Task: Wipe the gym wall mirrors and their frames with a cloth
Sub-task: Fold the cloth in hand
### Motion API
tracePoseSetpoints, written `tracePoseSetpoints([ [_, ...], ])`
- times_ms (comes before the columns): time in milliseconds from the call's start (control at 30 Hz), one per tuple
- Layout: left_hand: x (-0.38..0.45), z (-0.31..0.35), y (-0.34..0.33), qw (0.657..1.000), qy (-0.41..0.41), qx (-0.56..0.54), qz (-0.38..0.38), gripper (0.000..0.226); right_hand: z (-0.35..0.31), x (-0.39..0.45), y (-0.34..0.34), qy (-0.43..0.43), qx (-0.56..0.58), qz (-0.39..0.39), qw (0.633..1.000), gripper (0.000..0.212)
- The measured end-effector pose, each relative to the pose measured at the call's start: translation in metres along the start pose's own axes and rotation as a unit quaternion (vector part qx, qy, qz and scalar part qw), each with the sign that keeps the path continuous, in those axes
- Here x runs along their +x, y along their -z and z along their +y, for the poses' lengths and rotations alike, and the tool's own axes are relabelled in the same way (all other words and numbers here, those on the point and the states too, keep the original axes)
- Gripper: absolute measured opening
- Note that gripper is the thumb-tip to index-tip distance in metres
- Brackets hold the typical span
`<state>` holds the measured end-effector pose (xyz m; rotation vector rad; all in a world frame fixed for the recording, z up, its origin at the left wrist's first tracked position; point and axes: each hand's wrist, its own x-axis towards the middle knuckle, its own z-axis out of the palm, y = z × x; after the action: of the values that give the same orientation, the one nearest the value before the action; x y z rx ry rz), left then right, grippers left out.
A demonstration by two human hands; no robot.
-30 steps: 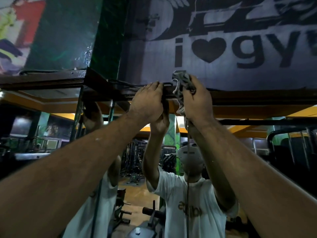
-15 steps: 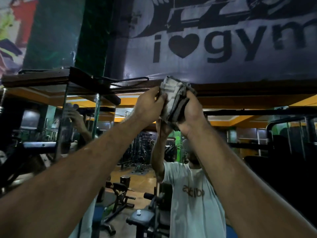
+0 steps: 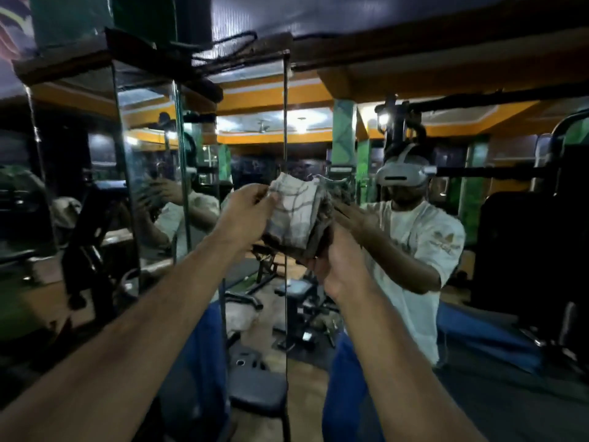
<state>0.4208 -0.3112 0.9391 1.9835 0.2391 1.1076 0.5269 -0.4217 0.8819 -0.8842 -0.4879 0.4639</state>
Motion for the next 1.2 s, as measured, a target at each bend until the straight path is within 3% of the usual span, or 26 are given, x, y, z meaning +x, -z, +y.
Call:
tracePoseSetpoints([
  [67,-0.023,-0.022,0.000,0.996,0.009,0.088,-0.002,0.008,0.022,-0.018,0.009,-0.026,-0.006,0.014,1.000,0.035],
  [167,-0.058,-0.058,-0.004,0.975,-0.031,0.217,0.016,0.018,0.055,-0.043,0.020,-0.038,-0.025,0.046,0.998,0.029],
  [267,-0.094,-0.081,-0.012,0.988,-0.017,0.152,-0.030,0.012,0.088,-0.066,0.029,-0.058,-0.049,0.089,0.993,0.025],
  [367,-0.126,-0.095,-0.010,0.992,0.056,0.040,-0.106,0.025,0.115,-0.087,0.029,-0.096,-0.042,0.131,0.986,0.028],
  [433,-0.143,-0.108,-0.005,0.988,0.064,0.055,-0.132,0.025,0.133,-0.097,0.026,-0.121,-0.050,0.148,0.980,0.039],
  [533,-0.160,-0.131,0.002,0.980,0.057,0.140,-0.126,0.022,0.154,-0.111,0.018,-0.153,-0.057,0.148,0.975,0.049],
  [667,-0.185,-0.149,0.012,0.975,0.094,0.180,-0.091,0.018,0.173,-0.134,0.011,-0.158,-0.085,0.131,0.975,0.021],
  [867,-0.201,-0.171,0.027,0.976,0.175,0.114,-0.057,0.015,0.202,-0.157,0.021,-0.155,-0.102,0.208,0.960,0.016],
  [933,-0.208,-0.167,0.030,0.979,0.161,0.108,-0.062,0.018,0.214,-0.162,0.025,-0.145,-0.134,0.225,0.954,0.018],
  [1067,-0.228,-0.165,0.017,0.976,0.096,0.122,-0.155,0.015,0.228,-0.171,0.026,-0.141,-0.141,0.227,0.953,0.016],
  [1200,-0.248,-0.169,0.000,0.979,0.059,0.112,-0.162,0.020,0.231,-0.179,0.038,-0.128,-0.117,0.241,0.955,0.017],
])
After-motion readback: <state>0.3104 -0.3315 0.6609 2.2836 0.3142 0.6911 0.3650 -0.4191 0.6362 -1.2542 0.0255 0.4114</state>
